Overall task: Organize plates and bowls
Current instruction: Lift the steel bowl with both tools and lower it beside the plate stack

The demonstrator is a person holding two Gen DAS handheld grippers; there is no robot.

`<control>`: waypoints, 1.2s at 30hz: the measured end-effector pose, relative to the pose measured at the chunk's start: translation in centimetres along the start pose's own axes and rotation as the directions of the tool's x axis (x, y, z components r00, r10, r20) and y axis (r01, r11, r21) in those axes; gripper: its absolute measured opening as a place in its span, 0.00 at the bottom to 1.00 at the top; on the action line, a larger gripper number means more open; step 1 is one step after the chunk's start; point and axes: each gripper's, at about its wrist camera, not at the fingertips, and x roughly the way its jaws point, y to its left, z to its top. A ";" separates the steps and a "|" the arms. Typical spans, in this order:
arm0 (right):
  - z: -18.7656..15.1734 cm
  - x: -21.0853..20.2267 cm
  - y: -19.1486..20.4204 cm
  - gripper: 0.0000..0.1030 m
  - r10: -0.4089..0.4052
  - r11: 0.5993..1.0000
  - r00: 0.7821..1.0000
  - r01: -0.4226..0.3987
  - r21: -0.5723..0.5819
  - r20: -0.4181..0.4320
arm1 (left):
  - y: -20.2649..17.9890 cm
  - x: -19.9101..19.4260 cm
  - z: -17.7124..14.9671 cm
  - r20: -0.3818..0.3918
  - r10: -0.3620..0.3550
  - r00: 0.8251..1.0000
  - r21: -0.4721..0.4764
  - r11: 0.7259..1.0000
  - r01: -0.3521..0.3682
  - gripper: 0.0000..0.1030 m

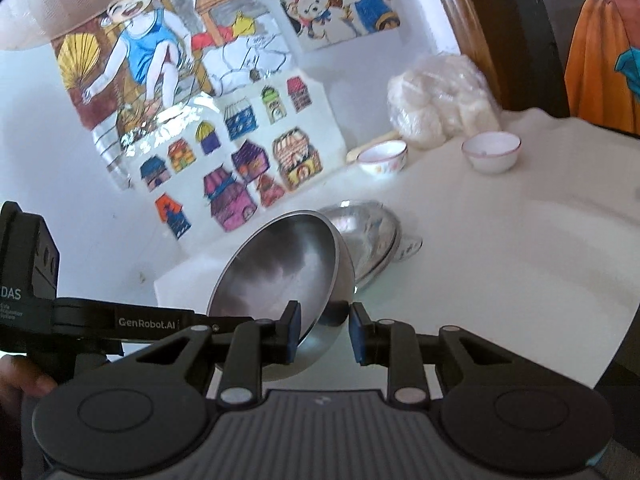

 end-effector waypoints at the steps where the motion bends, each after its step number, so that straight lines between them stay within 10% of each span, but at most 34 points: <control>1: -0.3 0.0 0.1 0.28 0.000 1.000 1.000 0.000 0.000 -0.015 | 0.2 0.0 -0.4 -0.014 0.001 1.000 0.000 1.000 -0.001 0.18; 36: -2.2 0.0 -0.8 0.44 0.019 0.996 0.994 -0.008 0.090 -0.112 | 0.6 0.0 -2.3 -0.055 -0.022 0.998 -0.015 1.000 0.022 0.28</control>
